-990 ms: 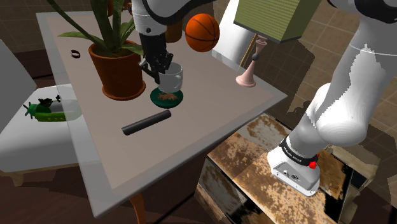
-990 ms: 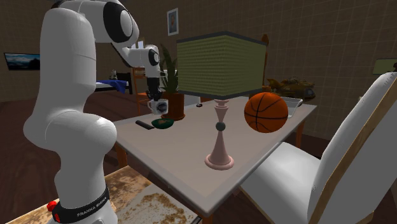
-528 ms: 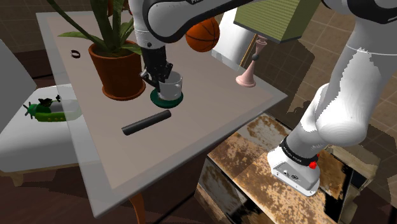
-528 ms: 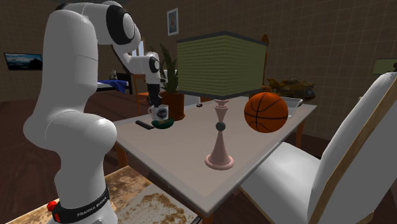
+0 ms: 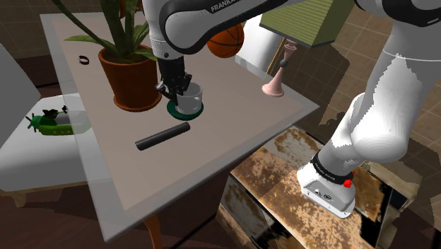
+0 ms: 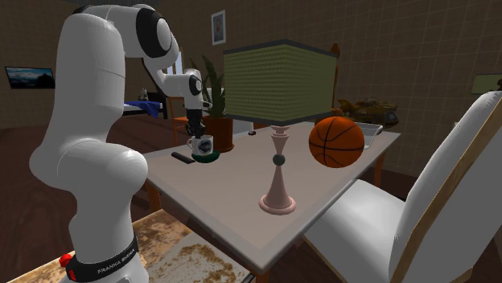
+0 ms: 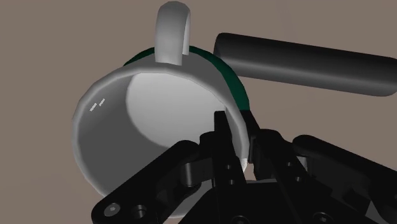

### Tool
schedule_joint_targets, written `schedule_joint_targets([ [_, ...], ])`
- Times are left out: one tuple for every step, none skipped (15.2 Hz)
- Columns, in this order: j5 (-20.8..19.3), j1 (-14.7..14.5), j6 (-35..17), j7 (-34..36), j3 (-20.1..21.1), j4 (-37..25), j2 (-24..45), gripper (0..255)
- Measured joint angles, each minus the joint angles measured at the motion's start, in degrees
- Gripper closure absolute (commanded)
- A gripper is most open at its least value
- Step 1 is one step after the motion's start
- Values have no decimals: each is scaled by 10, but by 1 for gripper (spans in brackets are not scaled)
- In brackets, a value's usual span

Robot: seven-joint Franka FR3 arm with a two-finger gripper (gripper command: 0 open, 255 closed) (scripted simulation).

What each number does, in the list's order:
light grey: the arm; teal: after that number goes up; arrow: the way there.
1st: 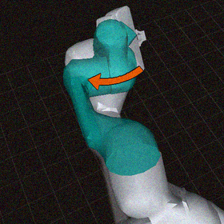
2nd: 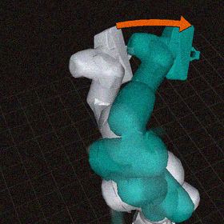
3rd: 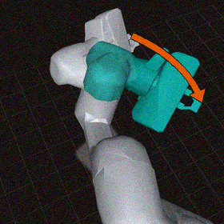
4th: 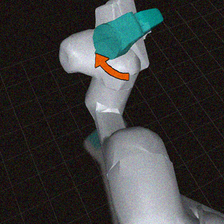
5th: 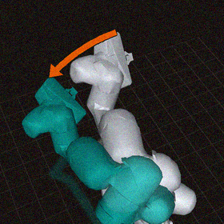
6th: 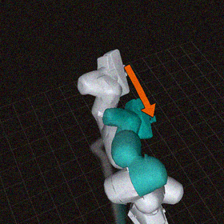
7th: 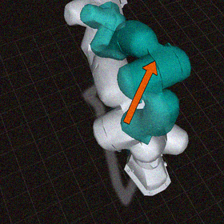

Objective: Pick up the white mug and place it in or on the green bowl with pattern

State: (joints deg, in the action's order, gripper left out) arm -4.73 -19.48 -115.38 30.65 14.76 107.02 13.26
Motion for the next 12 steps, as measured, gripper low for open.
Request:
schedule_joint_targets([
  [0, 0, 0, 0, 0, 0, 0, 0],
  [0, 0, 0, 0, 0, 0, 0, 0],
  [0, 0, 0, 0, 0, 0, 0, 0],
  [0, 0, 0, 0, 0, 0, 0, 0],
  [0, 0, 0, 0, 0, 0, 0, 0],
  [0, 0, 0, 0, 0, 0, 0, 0],
  [0, 0, 0, 0, 0, 0, 0, 0],
  [1, 1, 9, -2, 0, -7, -2, 0],
  [2, 1, 22, -2, 0, -17, -6, 0],
  [4, -1, 37, -2, 2, -28, -11, 0],
  [5, -1, 51, -1, 3, -39, -13, 0],
  [5, -1, 59, -2, 3, -46, -14, 0],
])
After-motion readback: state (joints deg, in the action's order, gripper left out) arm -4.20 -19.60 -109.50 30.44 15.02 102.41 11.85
